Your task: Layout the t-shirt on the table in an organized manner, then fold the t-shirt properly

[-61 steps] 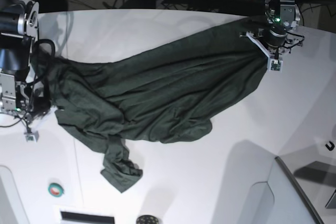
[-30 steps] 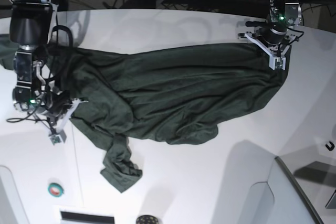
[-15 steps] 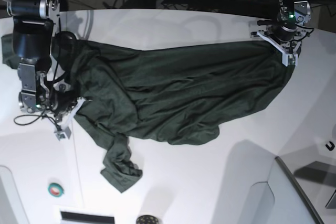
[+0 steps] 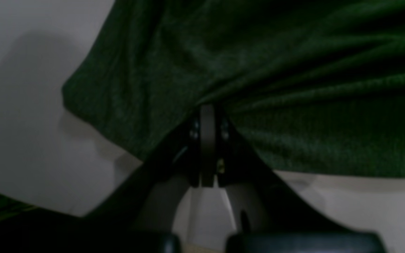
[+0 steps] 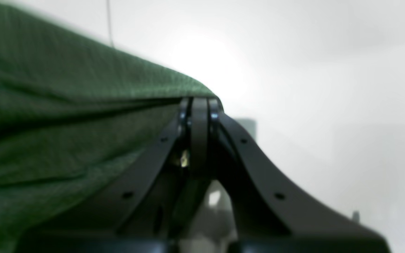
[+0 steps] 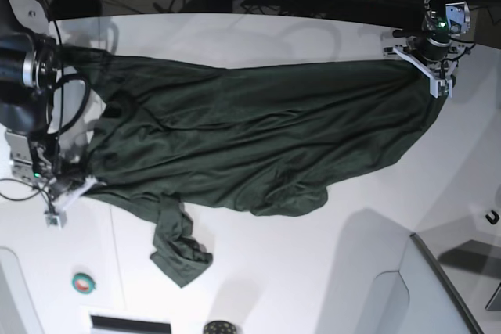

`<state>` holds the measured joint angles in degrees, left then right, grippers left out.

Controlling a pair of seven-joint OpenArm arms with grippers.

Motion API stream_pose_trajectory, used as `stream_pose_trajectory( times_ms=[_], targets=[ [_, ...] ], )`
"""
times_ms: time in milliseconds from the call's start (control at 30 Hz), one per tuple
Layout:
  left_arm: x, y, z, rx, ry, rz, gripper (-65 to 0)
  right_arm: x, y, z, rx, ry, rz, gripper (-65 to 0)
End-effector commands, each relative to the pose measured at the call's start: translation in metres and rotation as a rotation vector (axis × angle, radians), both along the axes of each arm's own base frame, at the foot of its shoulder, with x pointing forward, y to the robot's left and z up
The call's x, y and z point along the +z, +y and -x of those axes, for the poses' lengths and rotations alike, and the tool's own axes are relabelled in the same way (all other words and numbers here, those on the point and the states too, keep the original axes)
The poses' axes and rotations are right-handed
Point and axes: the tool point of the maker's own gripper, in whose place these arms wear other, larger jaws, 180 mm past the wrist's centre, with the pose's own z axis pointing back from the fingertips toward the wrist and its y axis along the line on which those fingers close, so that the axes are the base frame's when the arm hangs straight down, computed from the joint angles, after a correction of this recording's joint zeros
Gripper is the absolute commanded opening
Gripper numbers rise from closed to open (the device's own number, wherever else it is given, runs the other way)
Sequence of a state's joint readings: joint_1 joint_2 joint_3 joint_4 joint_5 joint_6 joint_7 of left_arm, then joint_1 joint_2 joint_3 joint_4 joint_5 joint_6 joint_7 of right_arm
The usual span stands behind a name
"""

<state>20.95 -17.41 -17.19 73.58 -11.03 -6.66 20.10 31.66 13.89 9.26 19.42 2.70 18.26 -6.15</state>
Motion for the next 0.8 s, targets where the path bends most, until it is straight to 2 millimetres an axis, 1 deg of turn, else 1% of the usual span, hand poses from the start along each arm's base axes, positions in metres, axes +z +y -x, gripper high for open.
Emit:
stream_pose_trajectory(
  times_ms=[0, 67, 167, 200, 233, 267, 300, 333, 367, 400, 467, 500, 567, 633, 667, 700, 733, 767],
  targets=[
    [-0.011, 0.002, 0.021, 0.007, 0.095, -0.002, -65.0, 0.035, -0.004, -0.036, -0.018, -0.142, -0.002, -64.2],
    [-0.011, 0.002, 0.021, 0.007, 0.095, -0.002, -65.0, 0.058, -0.003, -0.058, -0.033, -0.260, -0.011, -64.2],
    [-0.008, 0.001, 0.017, 0.002, 0.085, -0.003, -65.0, 0.090, -0.002, -0.083, -0.032, -0.348, -0.010, -64.4],
    [-0.003, -0.001, 0.012, -0.003, 0.071, -0.002, -65.0, 0.100, -0.003, -0.089, -0.027, -0.372, -0.004, -64.7],
    [0.003, -0.005, 0.005, -0.011, 0.046, 0.001, -65.0, 0.105, -0.003, -0.091, -0.015, -0.369, 0.003, -64.7],
    [0.008, -0.008, 0.004, -0.021, 0.034, 0.000, -65.0, 0.103, -0.006, -0.086, -0.001, -0.318, 0.023, -64.8],
    [0.012, -0.010, 0.006, -0.028, 0.034, -0.002, -65.0, 0.098, -0.011, -0.075, 0.012, -0.236, 0.048, -64.8],
    [0.015, -0.011, 0.004, -0.034, 0.028, -0.004, -65.0, 0.096, -0.021, -0.061, 0.022, -0.158, 0.086, -64.8],
    [0.018, -0.012, 0.002, -0.040, 0.021, -0.007, -65.0, 0.092, -0.021, -0.040, 0.058, -0.066, 0.120, -64.8],
    [0.021, -0.012, 0.000, -0.046, 0.012, -0.010, -65.0, 0.090, -0.010, -0.017, 0.111, -0.014, 0.137, -64.8],
    [0.026, -0.014, -0.004, -0.054, -0.004, -0.012, -65.0, 0.092, 0.023, 0.021, 0.208, -0.027, 0.142, -64.8],
    [0.028, -0.016, -0.006, -0.055, -0.010, -0.011, -65.0, 0.093, 0.033, 0.039, 0.231, -0.041, 0.152, -64.8],
    [0.030, -0.018, -0.010, -0.054, -0.021, -0.007, -65.0, 0.100, 0.055, 0.064, 0.262, -0.071, 0.156, -64.8],
    [0.030, -0.020, -0.011, -0.053, -0.025, -0.002, -65.0, 0.098, 0.071, 0.087, 0.274, -0.046, 0.142, -64.7],
    [0.030, -0.020, -0.011, -0.054, -0.027, -0.004, -65.0, 0.097, 0.076, 0.094, 0.270, -0.033, 0.130, -64.4],
    [0.030, -0.020, -0.011, -0.054, -0.027, -0.004, -65.0, 0.095, 0.081, 0.101, 0.267, -0.023, 0.119, -64.1],
    [0.030, -0.020, -0.011, -0.055, -0.026, -0.004, -65.0, 0.093, 0.079, 0.107, 0.254, -0.015, 0.114, -63.2],
    [0.030, -0.020, -0.011, -0.055, -0.026, -0.004, -65.0, 0.091, 0.075, 0.110, 0.228, -0.007, 0.103, -59.7]
  ],
)
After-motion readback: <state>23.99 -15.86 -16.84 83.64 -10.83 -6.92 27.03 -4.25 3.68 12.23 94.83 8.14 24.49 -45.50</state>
